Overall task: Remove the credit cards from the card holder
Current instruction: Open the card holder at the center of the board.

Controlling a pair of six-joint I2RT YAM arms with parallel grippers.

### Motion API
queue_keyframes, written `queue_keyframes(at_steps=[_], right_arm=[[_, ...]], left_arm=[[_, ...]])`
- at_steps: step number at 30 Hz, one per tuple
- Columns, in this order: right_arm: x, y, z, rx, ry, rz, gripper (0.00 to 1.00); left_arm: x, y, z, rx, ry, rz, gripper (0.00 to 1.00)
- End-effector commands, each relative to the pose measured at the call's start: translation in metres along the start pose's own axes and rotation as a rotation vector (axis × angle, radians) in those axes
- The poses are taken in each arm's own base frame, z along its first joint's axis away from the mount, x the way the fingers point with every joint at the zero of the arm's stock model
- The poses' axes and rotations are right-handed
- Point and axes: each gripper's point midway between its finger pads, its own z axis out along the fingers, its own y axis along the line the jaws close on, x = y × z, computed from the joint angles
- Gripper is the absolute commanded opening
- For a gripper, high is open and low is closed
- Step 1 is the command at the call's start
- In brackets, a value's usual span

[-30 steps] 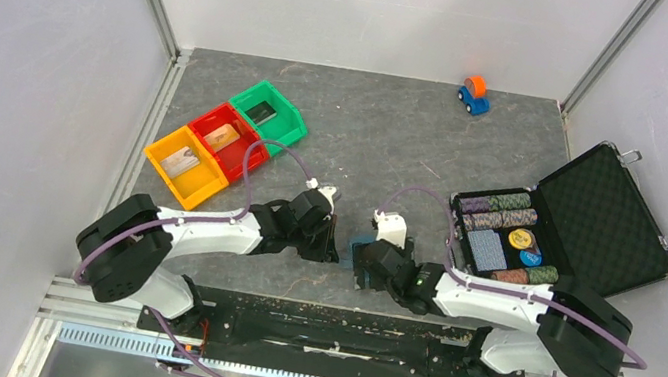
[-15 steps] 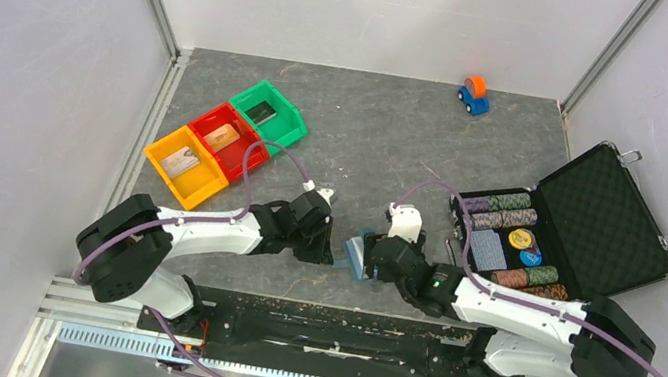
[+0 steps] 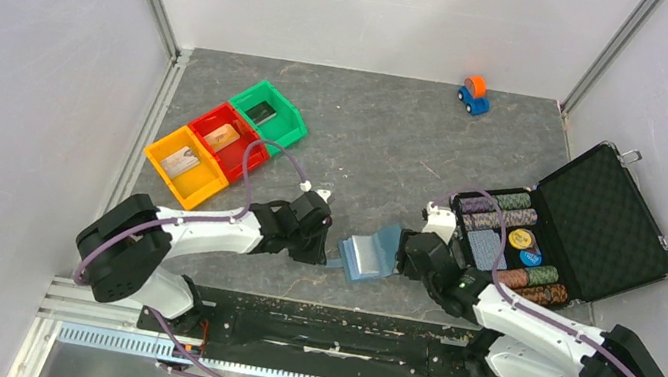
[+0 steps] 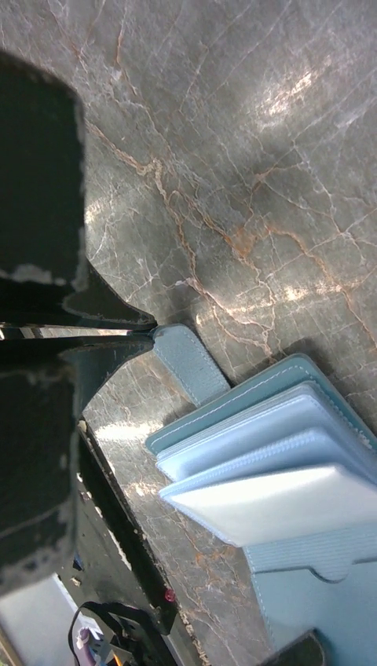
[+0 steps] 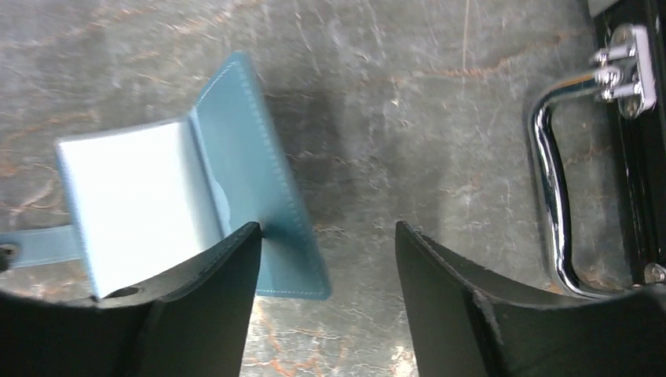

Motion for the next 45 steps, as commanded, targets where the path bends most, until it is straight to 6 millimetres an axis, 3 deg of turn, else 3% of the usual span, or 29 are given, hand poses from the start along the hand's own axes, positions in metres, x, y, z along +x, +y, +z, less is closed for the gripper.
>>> queue_keyframes(at_steps=[1,6,15,26,30,34,38,42,45], right_arm=[[0.014,-0.004,0.007,-0.030,0.037,0.025,0.63],[0.021,-0.010,0.010,-0.020,0.066,0.029,0.59],[0.015,-0.011,0.007,-0.024,0.078,0.036,0.47],[-0.056,0.024,-0.030,-0.142,-0.006,0.060,0.57],[-0.079,0.042,-0.043,-0.223,-0.050,0.085,0.55],[-0.099,0.076,-0.058,-0.389,-0.117,0.111,0.48],[-0.097,0.112,-0.068,-0.490,-0.114,0.075,0.46],[-0.076,0.141,-0.064,-0.546,-0.056,0.043,0.46],[-0.057,0.145,-0.052,-0.522,-0.014,0.034,0.46]], left_arm=[[-0.019,-0.003,-0.010,-0.003,-0.052,0.032,0.02],[-0.025,-0.002,-0.011,-0.006,-0.060,0.030,0.02],[-0.030,-0.008,-0.012,0.023,-0.066,0.028,0.02],[-0.034,-0.021,-0.018,0.091,-0.077,0.047,0.02],[-0.034,-0.022,-0.018,0.099,-0.076,0.049,0.02],[-0.033,-0.023,-0.017,0.105,-0.073,0.049,0.02],[-0.034,-0.024,-0.017,0.108,-0.074,0.047,0.02],[-0.033,-0.024,-0.017,0.110,-0.073,0.043,0.02],[-0.032,-0.023,-0.017,0.109,-0.073,0.040,0.02]])
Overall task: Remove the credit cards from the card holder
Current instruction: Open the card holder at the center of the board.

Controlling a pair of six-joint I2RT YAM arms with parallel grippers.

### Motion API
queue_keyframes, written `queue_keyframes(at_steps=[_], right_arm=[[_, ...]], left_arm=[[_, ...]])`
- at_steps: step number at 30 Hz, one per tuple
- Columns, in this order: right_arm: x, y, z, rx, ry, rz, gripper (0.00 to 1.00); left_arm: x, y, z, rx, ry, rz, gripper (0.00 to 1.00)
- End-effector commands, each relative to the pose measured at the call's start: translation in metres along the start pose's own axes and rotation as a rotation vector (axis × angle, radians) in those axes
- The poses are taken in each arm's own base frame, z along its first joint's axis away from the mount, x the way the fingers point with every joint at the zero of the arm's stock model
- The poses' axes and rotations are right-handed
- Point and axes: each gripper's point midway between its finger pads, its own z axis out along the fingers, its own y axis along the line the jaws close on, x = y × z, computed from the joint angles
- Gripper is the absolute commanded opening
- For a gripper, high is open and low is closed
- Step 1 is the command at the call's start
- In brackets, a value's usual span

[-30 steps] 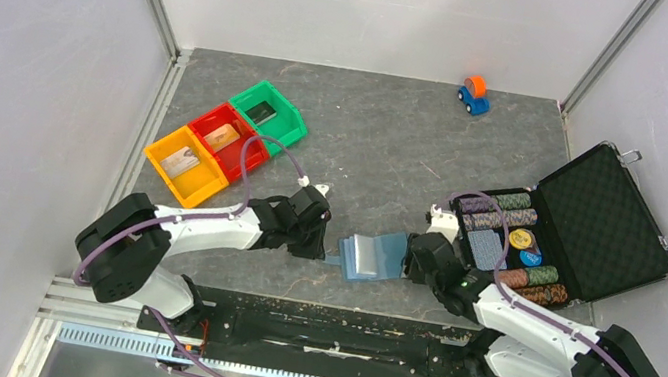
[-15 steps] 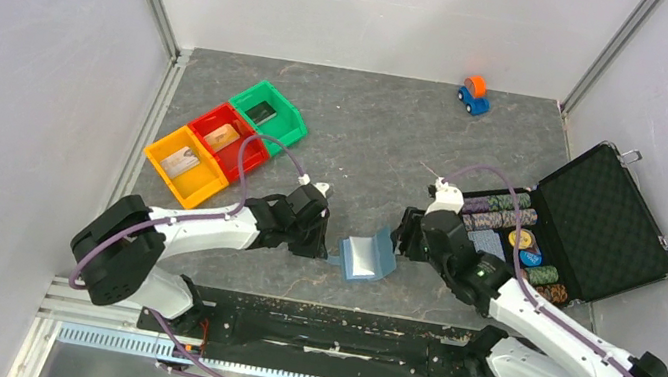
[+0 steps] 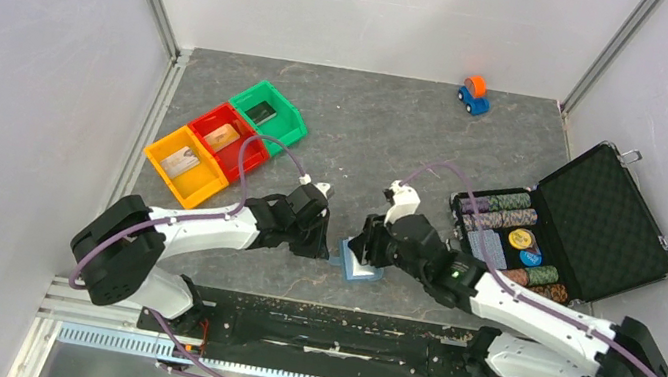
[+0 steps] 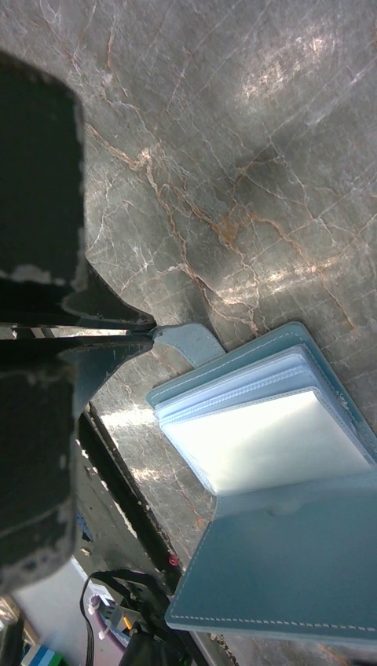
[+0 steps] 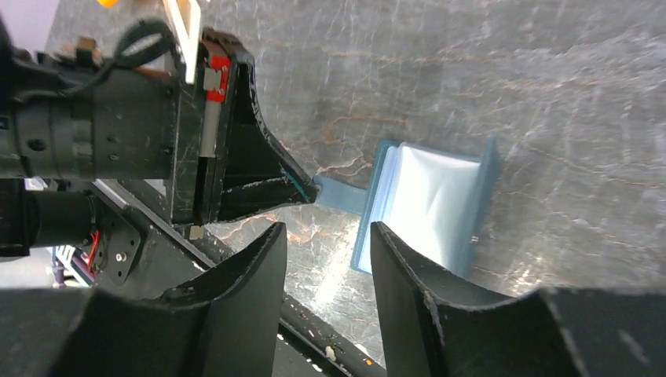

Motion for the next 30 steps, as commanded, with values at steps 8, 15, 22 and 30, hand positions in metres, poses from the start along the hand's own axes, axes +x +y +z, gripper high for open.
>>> queue_keyframes(at_steps=[8,15,22,30], right_arm=[[0.026,-0.018,0.032,0.111,0.032,-0.023,0.57],[0.047,-0.051,0.033,0.247,0.088,-0.074,0.75],[0.066,-0.049,0.038,0.194,0.122,-0.070,0.85],[0.078,-0.053,0.045,0.197,0.142,-0.057,0.88]], left_arm=[[-0.018,-0.013,-0.007,0.043,-0.059,0.047,0.02],[-0.016,-0.008,-0.007,0.026,-0.057,0.046,0.02],[-0.015,-0.006,-0.008,0.017,-0.060,0.045,0.02],[-0.015,-0.004,-0.009,0.012,-0.063,0.044,0.02]])
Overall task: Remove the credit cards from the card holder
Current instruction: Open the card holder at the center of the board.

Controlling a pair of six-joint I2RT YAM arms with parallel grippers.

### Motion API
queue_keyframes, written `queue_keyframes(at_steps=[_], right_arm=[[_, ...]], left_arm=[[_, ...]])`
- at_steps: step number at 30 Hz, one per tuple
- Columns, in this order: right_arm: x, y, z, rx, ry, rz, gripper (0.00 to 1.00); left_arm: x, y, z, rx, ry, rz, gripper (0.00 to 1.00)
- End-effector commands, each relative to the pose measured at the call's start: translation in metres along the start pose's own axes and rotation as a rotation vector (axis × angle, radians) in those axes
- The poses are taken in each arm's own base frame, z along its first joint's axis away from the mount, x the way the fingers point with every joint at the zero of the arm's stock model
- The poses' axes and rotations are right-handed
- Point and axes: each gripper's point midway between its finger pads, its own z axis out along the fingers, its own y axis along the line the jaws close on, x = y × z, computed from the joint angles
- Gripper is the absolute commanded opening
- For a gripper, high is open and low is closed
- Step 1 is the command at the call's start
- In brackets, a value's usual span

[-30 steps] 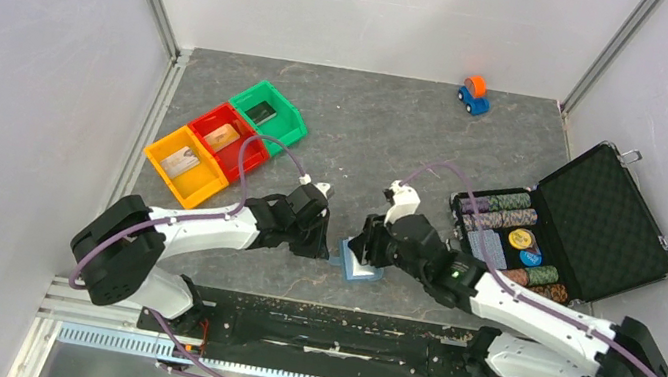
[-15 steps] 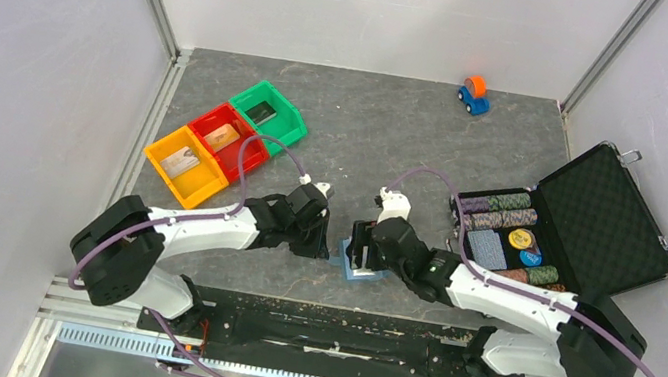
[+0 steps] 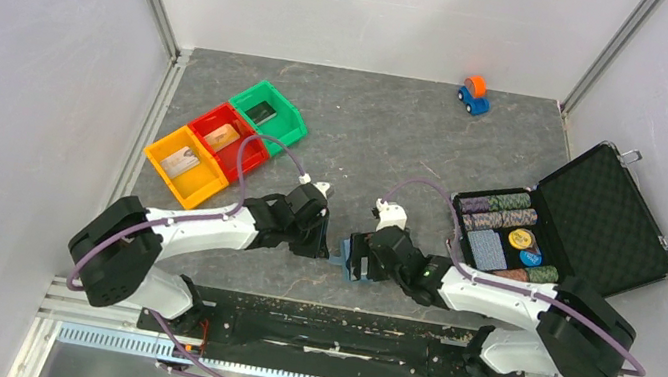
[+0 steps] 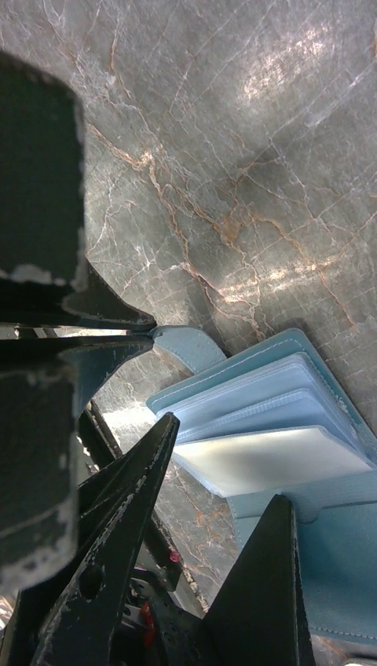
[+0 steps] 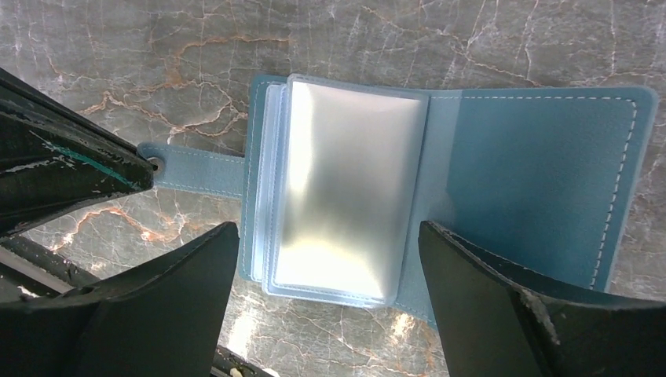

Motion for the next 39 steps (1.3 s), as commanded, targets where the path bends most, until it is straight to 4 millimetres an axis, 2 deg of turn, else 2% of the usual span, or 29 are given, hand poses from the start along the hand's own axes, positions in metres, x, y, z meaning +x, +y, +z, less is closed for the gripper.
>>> queue_keyframes(at_steps=[1,7,15,19,21,26,33,39], right_arm=[[-0.005,0.001,0.003,-0.003,-0.036,0.011,0.88],[-0.007,-0.008,0.002,0.044,-0.051,0.007,0.81],[-0.012,-0.016,-0.006,0.077,-0.076,0.003,0.61],[-0.014,-0.018,-0.008,0.083,-0.083,0.003,0.57],[-0.014,-0.016,-0.008,0.077,-0.082,0.004,0.59],[-0.017,-0.001,-0.007,0.010,-0.075,0.003,0.75],[-0.011,0.001,0.000,0.026,-0.055,-0.011,0.80],[-0.003,-0.006,0.004,0.062,-0.043,-0.023,0.85]], left_arm=[[-0.013,-0.002,-0.007,0.009,-0.056,0.043,0.02],[-0.012,-0.001,-0.006,0.005,-0.053,0.044,0.02],[-0.011,0.001,-0.004,-0.002,-0.047,0.043,0.02],[-0.010,0.002,-0.004,-0.005,-0.046,0.044,0.02],[-0.011,0.002,-0.005,-0.004,-0.046,0.043,0.02],[-0.011,0.000,-0.005,0.006,-0.047,0.041,0.02],[-0.011,-0.005,-0.006,0.028,-0.046,0.035,0.02],[-0.010,-0.004,-0.006,0.026,-0.046,0.033,0.02]])
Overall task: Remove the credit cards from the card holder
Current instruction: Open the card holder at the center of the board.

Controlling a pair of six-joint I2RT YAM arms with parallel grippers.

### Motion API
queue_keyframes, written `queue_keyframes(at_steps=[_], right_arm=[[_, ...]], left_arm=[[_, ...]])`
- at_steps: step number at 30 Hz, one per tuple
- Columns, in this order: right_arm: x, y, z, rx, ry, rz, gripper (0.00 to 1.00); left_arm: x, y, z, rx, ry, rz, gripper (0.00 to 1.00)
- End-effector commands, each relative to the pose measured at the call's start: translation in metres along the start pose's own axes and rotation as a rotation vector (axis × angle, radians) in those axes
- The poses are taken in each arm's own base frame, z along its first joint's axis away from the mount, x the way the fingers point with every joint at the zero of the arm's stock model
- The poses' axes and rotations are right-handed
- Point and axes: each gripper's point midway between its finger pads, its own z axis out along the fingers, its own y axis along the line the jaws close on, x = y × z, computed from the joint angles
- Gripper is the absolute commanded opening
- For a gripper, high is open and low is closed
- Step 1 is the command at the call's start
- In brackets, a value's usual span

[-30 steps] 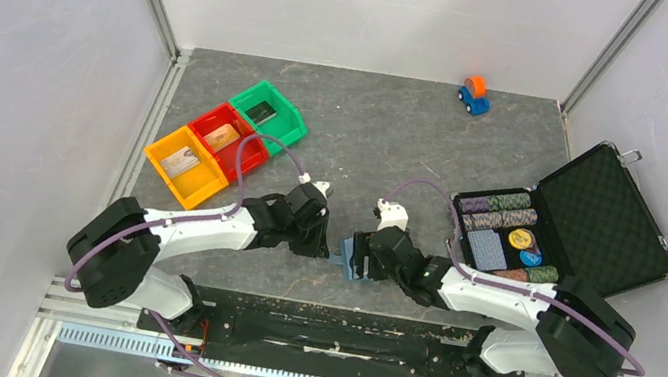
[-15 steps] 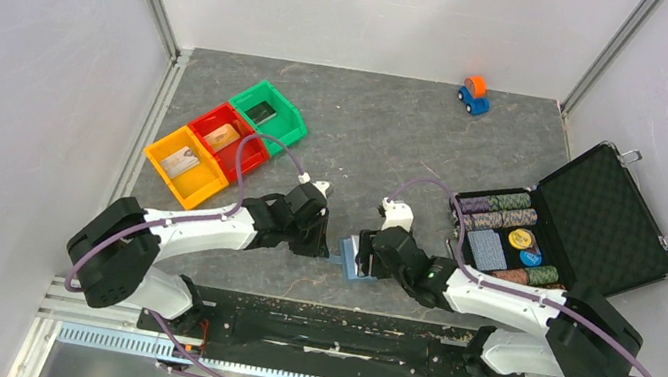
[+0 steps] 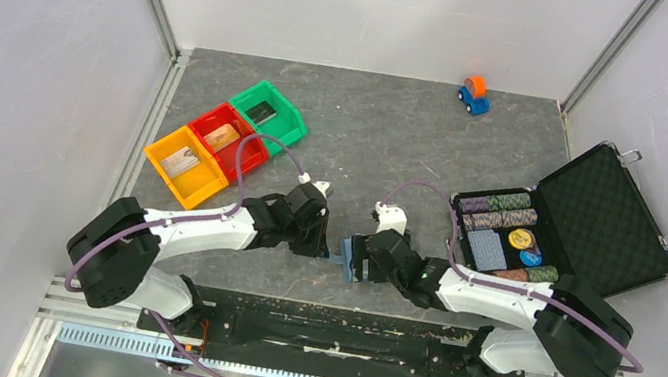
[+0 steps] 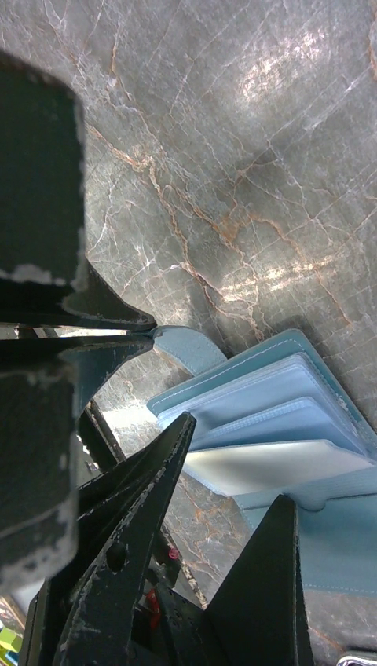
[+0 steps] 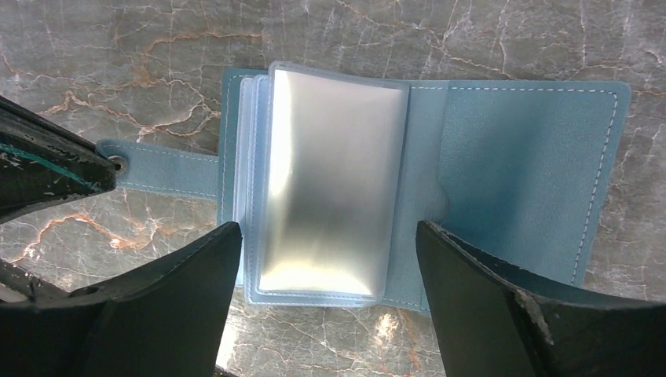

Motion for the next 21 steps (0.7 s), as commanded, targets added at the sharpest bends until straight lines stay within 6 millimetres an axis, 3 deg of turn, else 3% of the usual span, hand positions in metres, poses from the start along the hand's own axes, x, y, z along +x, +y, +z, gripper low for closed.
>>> queue_keyframes(at_steps=[1,14,21], right_arm=[[-0.006,0.000,0.003,0.020,-0.029,0.001,0.84],[-0.019,-0.007,-0.008,0.048,-0.078,0.010,0.63],[-0.024,-0.008,-0.012,0.056,-0.088,0.016,0.66]], left_arm=[[-0.008,-0.003,-0.004,0.023,-0.035,0.034,0.02],[-0.007,0.001,-0.002,0.003,-0.029,0.042,0.02],[-0.007,0.002,-0.002,-0.001,-0.025,0.041,0.02]])
